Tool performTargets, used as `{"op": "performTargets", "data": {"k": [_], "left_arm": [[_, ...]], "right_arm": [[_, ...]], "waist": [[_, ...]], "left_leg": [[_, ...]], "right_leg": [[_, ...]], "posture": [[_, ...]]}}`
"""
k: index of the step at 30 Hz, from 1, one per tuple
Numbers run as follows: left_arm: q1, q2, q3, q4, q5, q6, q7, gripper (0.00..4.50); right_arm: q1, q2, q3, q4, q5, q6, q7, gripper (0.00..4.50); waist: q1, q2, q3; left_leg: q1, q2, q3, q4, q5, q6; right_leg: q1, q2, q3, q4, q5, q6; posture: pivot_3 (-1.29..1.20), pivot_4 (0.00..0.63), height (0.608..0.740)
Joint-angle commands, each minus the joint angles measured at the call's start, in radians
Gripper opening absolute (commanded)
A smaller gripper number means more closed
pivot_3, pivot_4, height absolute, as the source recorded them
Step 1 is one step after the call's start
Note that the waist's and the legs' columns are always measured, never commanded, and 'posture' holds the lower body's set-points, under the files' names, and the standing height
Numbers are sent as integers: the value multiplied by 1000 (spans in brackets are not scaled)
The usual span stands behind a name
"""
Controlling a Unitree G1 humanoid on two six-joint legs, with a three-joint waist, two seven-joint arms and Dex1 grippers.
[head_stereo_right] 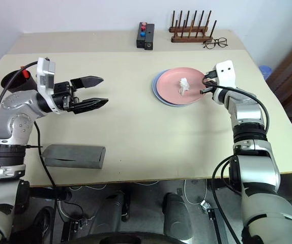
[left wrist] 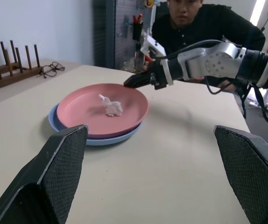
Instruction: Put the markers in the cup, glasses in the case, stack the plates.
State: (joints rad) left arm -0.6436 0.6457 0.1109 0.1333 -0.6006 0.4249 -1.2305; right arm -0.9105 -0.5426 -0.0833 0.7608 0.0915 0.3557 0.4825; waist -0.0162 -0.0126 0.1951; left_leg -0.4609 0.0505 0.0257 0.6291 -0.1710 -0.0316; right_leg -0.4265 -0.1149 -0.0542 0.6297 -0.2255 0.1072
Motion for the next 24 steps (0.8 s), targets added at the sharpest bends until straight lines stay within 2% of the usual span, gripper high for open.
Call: {"op": "performTargets", "data": {"k": [1, 17, 20, 24], "left_arm": [[-17, 16, 29, -39, -16, 2, 6, 4500], [3, 25, 42, -51, -23, 4, 9, 4500], [1, 25, 42, -48, -19, 3, 8, 4500], [-6, 44, 54, -26, -15, -1, -9, 4500]], "right_arm": [[-9, 5, 1, -49, -4, -10, 7, 62], [-19, -16, -23, 6, -12, -47, -22, 62], [-14, -5, -26, -43, 5, -47, -9, 62], [19, -1, -108, -252, 172, -41, 148, 62]], "waist": [[2, 0, 0], [1, 0, 0], [0, 0, 0], [0, 1, 0]], "left_leg": [[0, 0, 0, 0, 0, 0], [0, 0, 0, 0, 0, 0], [0, 0, 0, 0, 0, 0], [0, 0, 0, 0, 0, 0]], "right_leg": [[0, 0, 0, 0, 0, 0], [0, 0, 0, 0, 0, 0], [0, 0, 0, 0, 0, 0], [0, 0, 0, 0, 0, 0]], "posture": [[0, 150, 740], [0, 150, 740], [0, 150, 740], [0, 150, 740]]}}
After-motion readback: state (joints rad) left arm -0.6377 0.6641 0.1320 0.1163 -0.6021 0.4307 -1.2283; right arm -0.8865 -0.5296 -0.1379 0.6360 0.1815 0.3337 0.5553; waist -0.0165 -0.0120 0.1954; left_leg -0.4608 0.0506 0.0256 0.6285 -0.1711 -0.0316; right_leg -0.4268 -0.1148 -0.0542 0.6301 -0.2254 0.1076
